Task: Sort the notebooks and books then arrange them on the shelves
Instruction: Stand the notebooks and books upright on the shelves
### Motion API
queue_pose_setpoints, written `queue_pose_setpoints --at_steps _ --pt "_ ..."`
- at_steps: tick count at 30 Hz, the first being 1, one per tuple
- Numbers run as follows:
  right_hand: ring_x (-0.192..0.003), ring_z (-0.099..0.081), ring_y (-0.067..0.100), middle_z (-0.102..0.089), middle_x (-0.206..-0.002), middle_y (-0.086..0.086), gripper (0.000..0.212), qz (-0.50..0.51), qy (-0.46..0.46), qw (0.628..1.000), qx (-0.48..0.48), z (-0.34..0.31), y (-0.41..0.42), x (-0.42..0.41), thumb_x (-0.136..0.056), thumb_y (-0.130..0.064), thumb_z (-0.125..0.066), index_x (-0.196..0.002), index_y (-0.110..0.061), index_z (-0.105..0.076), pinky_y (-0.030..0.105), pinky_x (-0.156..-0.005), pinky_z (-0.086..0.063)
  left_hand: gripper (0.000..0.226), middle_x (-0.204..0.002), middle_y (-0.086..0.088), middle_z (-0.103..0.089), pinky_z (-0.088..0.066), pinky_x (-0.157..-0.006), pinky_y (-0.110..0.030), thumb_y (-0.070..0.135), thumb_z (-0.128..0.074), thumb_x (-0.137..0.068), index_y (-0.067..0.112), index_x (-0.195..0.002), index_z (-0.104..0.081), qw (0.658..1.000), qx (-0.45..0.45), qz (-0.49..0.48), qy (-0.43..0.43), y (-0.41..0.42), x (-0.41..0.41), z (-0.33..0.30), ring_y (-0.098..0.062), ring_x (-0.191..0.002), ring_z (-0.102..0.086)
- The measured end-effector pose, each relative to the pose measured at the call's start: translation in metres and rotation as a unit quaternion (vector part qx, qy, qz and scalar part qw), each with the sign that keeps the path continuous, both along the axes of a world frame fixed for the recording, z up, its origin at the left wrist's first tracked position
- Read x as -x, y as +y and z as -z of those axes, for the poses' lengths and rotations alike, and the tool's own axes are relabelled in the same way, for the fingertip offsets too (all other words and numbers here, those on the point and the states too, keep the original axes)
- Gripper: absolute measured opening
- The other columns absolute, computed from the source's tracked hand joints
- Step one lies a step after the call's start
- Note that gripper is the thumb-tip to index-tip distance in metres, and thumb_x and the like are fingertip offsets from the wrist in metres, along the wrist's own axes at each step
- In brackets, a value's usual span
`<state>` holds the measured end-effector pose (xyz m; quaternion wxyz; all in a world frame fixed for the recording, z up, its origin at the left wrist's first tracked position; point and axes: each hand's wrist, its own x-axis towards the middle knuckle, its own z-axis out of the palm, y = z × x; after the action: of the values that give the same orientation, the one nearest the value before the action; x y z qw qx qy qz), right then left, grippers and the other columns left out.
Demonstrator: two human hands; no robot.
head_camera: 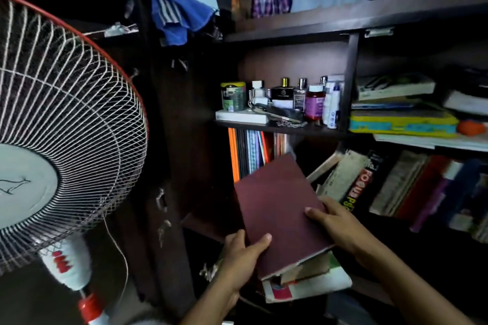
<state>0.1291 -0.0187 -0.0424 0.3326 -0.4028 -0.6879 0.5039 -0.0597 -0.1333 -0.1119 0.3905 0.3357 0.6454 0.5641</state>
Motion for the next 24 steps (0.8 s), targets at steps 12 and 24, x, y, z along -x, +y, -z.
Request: queue_pose_setpoints --at_steps 12,24 --pt "-0.129 -0.049 0.029 -0.049 -0.138 0.004 0.065 -0.07 -0.292 0.905 -0.301 0.003 0.036 0.138 -0.088 -0.053 -0.061 -0.144 -0.027 -0.04 0.046 -0.106 -0.044 0.065 -0.127 0.009 -0.065 -0.051 -0.097 -0.038 0.025 -0.07 -0.092 0.034 -0.144 -0.032 0.943 -0.163 -0.217 0.191 0.017 0.096 -0.008 -0.01 -0.114 -0.064" --pt "-0.137 -0.032 0.033 -0.044 -0.142 0.005 0.056 -0.135 -0.477 0.779 -0.383 0.059 0.038 0.16 -0.087 -0.048 -0.06 -0.139 -0.03 -0.049 0.057 -0.12 -0.008 0.067 -0.144 -0.015 -0.052 -0.048 -0.1 -0.046 0.027 -0.06 -0.1 0.014 -0.153 -0.021 0.92 -0.064 -0.281 0.267 0.097 0.155 0.021 -0.037 -0.126 -0.054"
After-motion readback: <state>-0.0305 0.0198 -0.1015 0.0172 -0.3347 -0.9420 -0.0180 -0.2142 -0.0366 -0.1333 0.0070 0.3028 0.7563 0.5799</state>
